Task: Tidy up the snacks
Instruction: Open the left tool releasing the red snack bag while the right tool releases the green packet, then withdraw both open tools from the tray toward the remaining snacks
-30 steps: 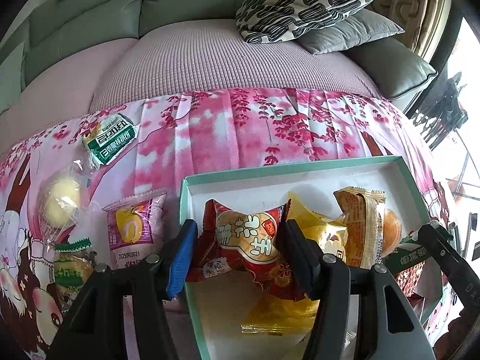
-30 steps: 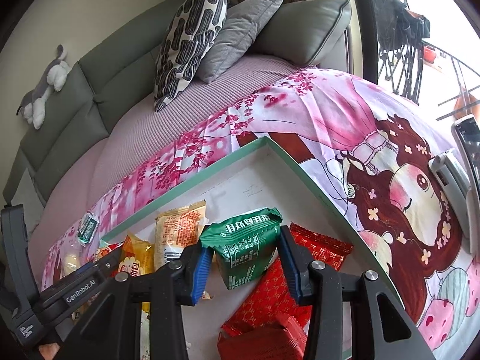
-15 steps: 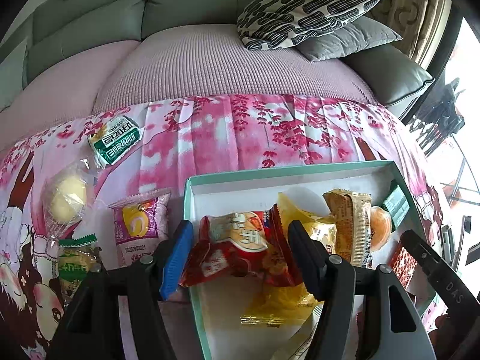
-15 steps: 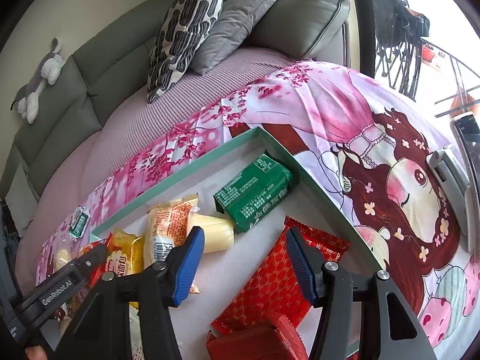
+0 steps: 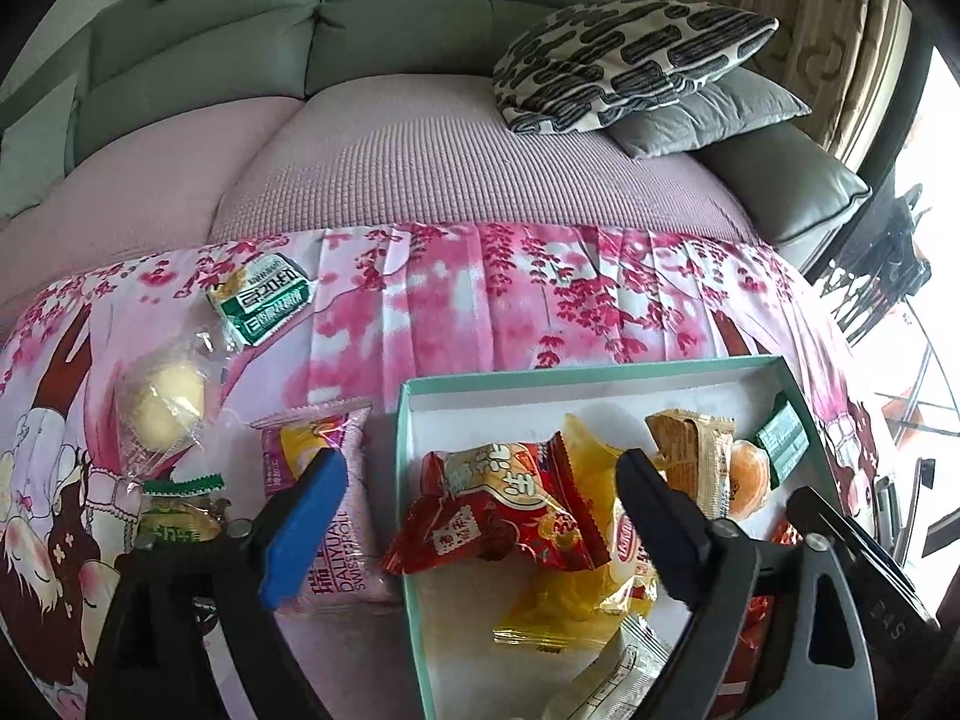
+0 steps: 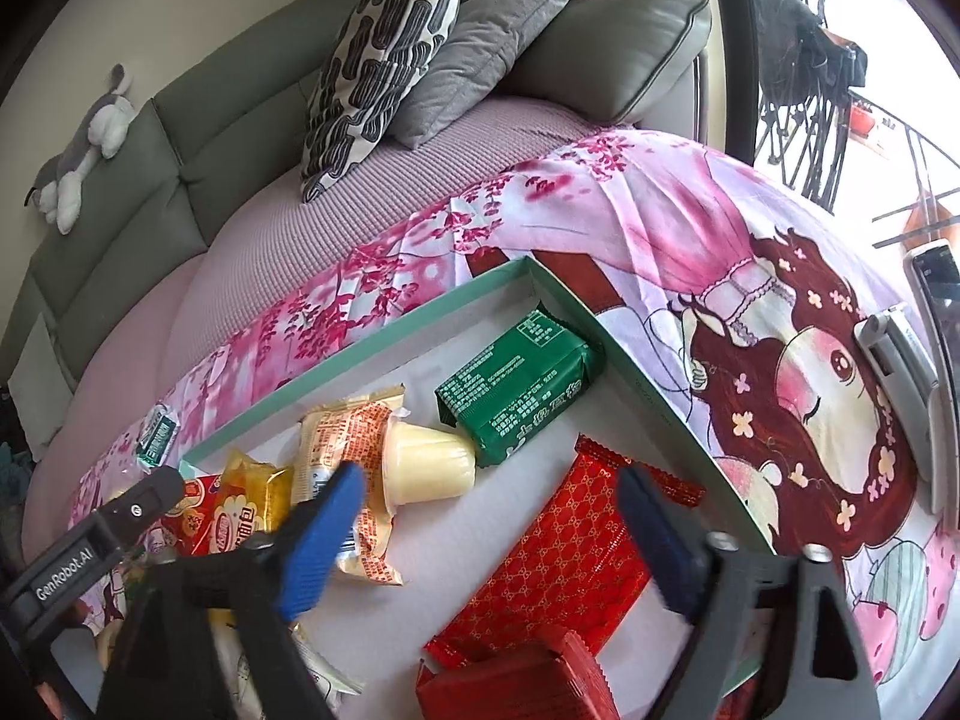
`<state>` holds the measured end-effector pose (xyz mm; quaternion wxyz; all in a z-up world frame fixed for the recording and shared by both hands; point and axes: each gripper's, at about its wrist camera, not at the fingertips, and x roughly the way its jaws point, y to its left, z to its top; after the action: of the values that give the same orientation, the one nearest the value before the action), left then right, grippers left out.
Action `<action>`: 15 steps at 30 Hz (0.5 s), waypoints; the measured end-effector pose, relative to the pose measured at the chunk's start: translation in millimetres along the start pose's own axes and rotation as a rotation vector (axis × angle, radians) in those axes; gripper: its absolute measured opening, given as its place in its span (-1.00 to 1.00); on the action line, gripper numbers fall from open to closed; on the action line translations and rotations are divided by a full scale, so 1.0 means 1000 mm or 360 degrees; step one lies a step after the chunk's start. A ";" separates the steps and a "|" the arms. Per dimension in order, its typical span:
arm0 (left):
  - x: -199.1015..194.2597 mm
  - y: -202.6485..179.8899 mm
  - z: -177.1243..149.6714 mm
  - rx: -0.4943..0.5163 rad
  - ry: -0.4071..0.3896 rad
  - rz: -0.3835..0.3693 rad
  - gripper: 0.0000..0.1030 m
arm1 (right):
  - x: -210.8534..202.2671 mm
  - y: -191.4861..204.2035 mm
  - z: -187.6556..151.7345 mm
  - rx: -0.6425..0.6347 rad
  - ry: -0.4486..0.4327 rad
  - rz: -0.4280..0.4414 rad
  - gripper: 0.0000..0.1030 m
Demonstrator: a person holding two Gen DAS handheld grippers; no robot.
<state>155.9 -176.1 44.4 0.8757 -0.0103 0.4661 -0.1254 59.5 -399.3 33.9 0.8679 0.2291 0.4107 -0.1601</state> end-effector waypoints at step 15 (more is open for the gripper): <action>-0.003 0.006 -0.003 -0.0036 -0.0019 0.0057 0.96 | -0.005 0.004 -0.001 -0.0052 -0.0010 -0.0039 1.00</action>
<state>153.7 -169.0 44.2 0.8805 -0.0128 0.4623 -0.1044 57.1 -395.2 38.3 0.8708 0.2093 0.4133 -0.1648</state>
